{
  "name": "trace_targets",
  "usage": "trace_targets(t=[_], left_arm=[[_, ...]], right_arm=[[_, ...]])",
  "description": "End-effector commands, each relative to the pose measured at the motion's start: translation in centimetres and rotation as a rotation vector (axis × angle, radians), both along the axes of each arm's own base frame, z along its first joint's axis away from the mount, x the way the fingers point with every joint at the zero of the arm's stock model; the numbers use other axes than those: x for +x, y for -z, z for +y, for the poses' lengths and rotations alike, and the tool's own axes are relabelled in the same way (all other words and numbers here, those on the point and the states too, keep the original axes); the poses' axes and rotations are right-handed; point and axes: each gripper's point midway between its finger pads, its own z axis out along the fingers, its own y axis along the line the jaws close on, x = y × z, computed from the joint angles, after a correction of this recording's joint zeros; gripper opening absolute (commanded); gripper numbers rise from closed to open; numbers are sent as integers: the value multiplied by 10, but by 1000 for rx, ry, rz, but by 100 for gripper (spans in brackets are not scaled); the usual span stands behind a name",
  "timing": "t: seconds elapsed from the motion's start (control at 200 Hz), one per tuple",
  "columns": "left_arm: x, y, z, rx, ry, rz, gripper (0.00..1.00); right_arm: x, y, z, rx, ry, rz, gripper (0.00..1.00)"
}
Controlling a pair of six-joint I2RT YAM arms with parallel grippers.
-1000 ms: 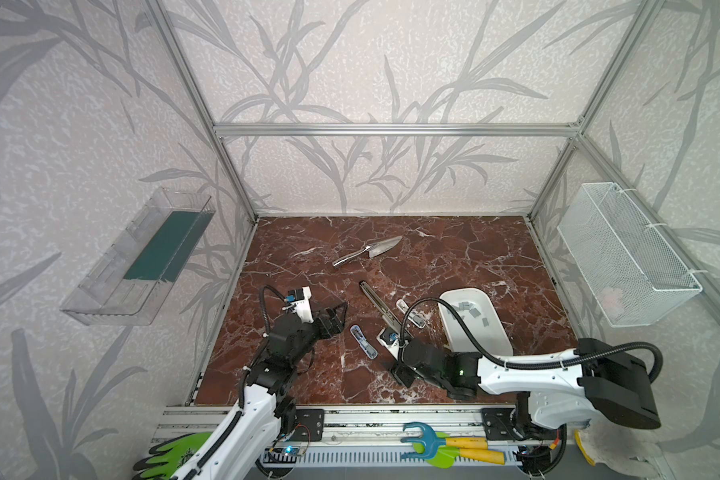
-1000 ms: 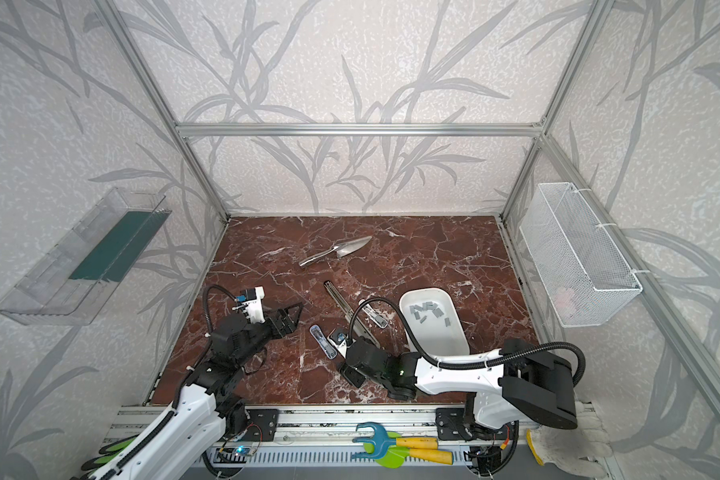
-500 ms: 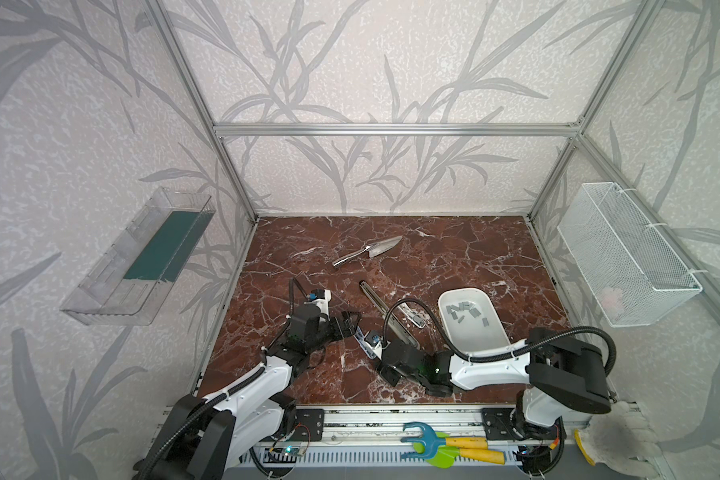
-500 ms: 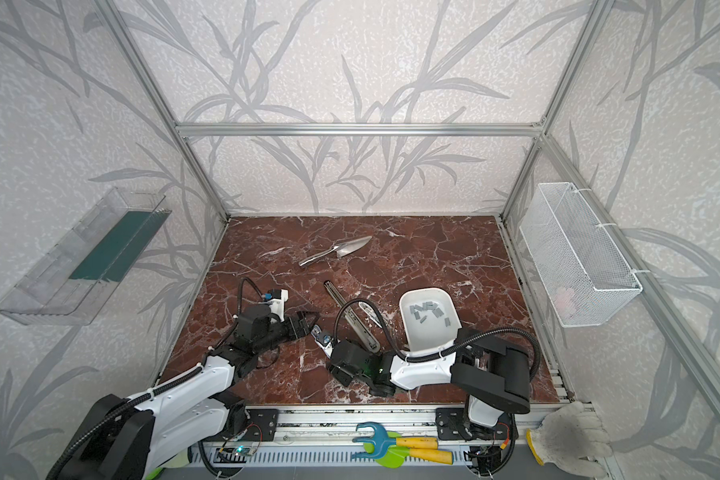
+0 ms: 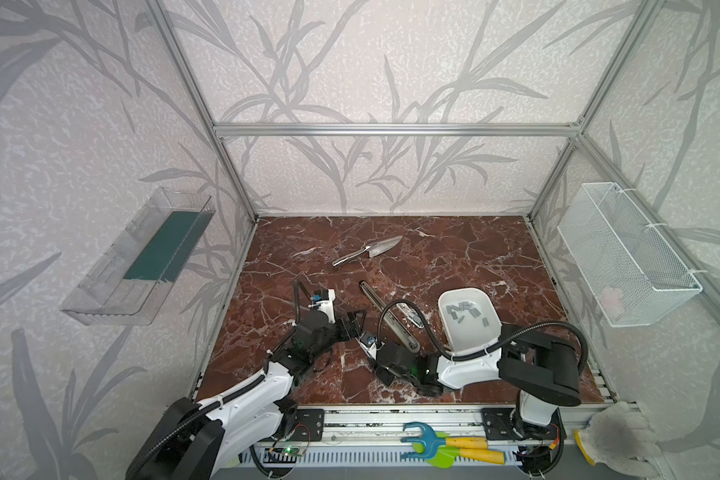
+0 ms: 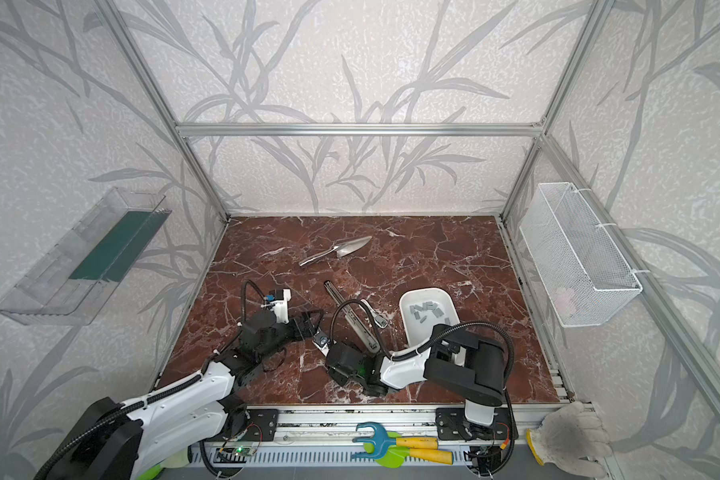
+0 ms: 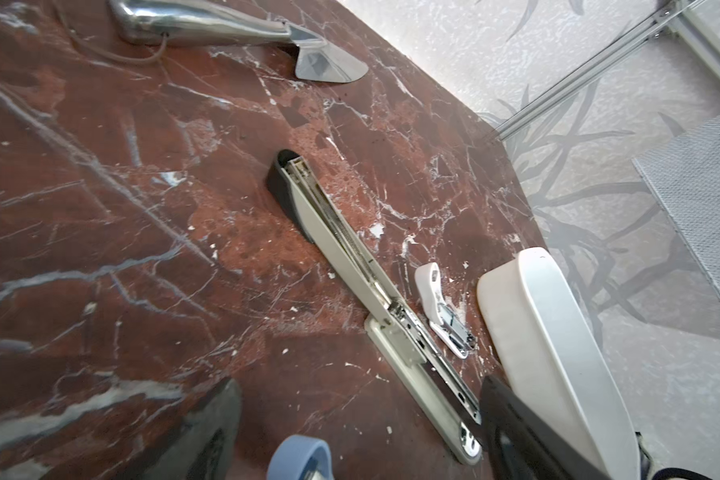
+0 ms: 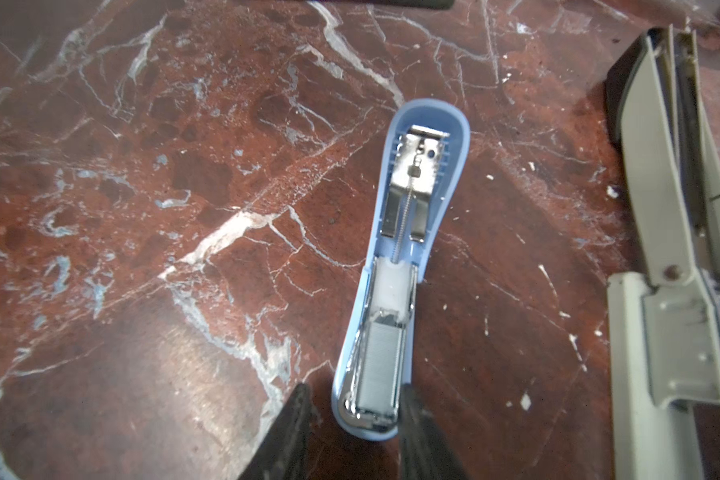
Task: Load the staples into the stapler
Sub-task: 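Lower the right gripper onto the blue stapler's channel while the left arm shifts nearer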
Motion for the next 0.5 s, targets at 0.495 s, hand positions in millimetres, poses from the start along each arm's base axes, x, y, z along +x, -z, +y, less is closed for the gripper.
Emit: trace_targets(t=[0.495], left_arm=[[11, 12, -18, -37, 11, 33, 89]], right_arm=[[16, 0, -5, 26, 26, -29, 21]])
